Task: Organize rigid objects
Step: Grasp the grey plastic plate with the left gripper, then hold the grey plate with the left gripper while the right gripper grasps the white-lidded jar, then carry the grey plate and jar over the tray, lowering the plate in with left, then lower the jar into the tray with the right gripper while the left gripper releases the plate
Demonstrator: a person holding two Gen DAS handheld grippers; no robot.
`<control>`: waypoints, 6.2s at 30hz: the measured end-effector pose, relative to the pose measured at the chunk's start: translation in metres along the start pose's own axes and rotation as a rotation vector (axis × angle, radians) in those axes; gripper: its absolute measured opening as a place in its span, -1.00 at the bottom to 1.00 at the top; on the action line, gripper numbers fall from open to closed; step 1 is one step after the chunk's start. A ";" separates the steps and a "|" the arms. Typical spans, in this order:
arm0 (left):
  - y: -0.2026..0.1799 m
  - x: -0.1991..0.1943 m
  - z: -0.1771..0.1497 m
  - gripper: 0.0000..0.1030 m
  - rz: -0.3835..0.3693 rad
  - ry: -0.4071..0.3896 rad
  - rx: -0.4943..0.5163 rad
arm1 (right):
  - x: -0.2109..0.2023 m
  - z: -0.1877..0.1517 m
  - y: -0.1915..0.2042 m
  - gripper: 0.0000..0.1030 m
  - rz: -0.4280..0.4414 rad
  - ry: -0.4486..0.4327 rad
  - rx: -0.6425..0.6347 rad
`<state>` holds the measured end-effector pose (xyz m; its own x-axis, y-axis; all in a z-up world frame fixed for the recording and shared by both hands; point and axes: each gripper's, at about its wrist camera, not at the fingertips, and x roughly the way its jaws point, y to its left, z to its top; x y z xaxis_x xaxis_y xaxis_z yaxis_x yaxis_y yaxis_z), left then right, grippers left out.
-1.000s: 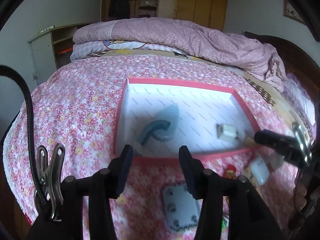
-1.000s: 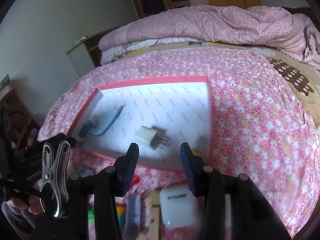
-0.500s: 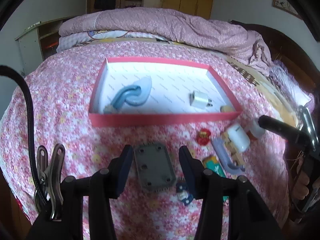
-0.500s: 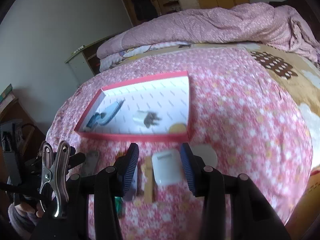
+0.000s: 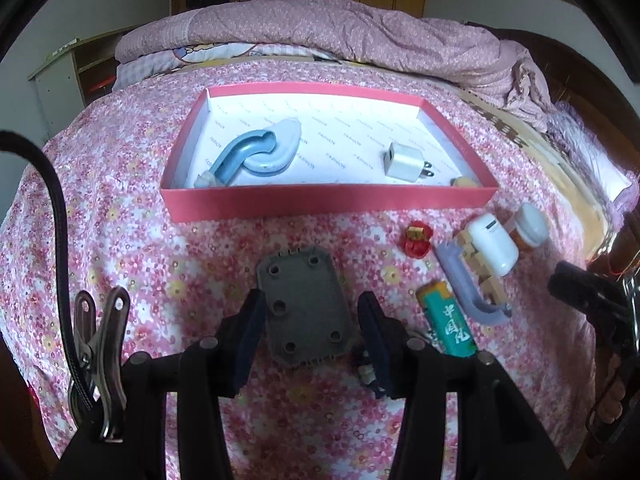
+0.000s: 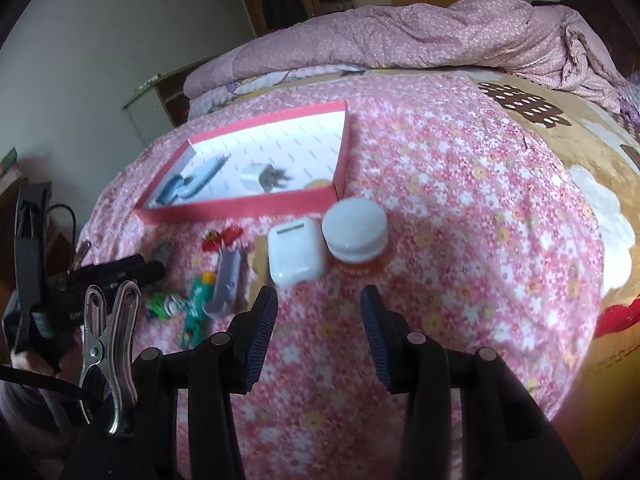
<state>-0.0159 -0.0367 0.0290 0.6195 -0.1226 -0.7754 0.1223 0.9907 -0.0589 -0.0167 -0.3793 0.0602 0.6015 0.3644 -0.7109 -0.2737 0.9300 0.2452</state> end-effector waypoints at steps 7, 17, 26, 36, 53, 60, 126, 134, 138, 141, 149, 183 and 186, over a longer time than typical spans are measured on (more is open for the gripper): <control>0.000 0.010 -0.004 -0.02 0.040 -0.007 0.016 | 0.009 -0.012 0.007 -0.14 -0.002 0.013 -0.043; 0.002 -0.001 -0.006 -0.02 -0.016 -0.063 0.026 | 0.022 -0.025 0.017 -0.07 -0.012 0.032 -0.096; -0.014 -0.005 -0.008 -0.01 0.013 -0.088 0.113 | 0.023 -0.025 0.016 -0.02 0.003 0.018 -0.090; -0.003 0.007 -0.010 -0.01 0.051 -0.065 0.052 | 0.023 -0.026 0.018 0.05 0.006 0.017 -0.100; 0.002 0.015 -0.012 0.02 0.026 -0.076 0.042 | 0.031 0.026 -0.007 0.05 -0.089 -0.061 0.005; 0.006 0.016 -0.011 0.06 0.000 -0.078 0.032 | 0.047 0.023 -0.023 0.05 -0.040 -0.053 0.115; 0.002 0.054 0.076 -0.09 -0.026 -0.152 0.019 | 0.098 0.124 0.039 -0.12 -0.040 -0.039 -0.092; 0.002 0.053 0.075 -0.09 -0.028 -0.152 0.018 | 0.120 0.140 0.047 -0.12 -0.040 0.003 -0.123; 0.002 0.053 0.075 -0.09 -0.028 -0.153 0.021 | 0.126 0.142 0.048 -0.12 -0.026 0.019 -0.116; 0.002 0.053 0.075 -0.08 -0.029 -0.151 0.020 | 0.128 0.142 0.050 -0.12 -0.014 0.024 -0.117; 0.003 0.053 0.076 -0.05 -0.019 -0.139 -0.001 | 0.110 0.141 0.062 0.00 -0.019 -0.028 -0.169; -0.009 -0.017 0.040 -0.03 -0.069 -0.124 0.025 | 0.007 0.047 0.031 0.01 0.002 -0.075 0.000; -0.008 -0.018 0.034 -0.03 -0.073 -0.118 0.025 | 0.004 0.036 0.030 0.01 0.006 -0.058 0.005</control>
<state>-0.0014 -0.0447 0.0653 0.6949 -0.2020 -0.6902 0.1892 0.9773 -0.0955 0.0045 -0.3483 0.0880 0.6425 0.3716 -0.6702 -0.2734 0.9282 0.2526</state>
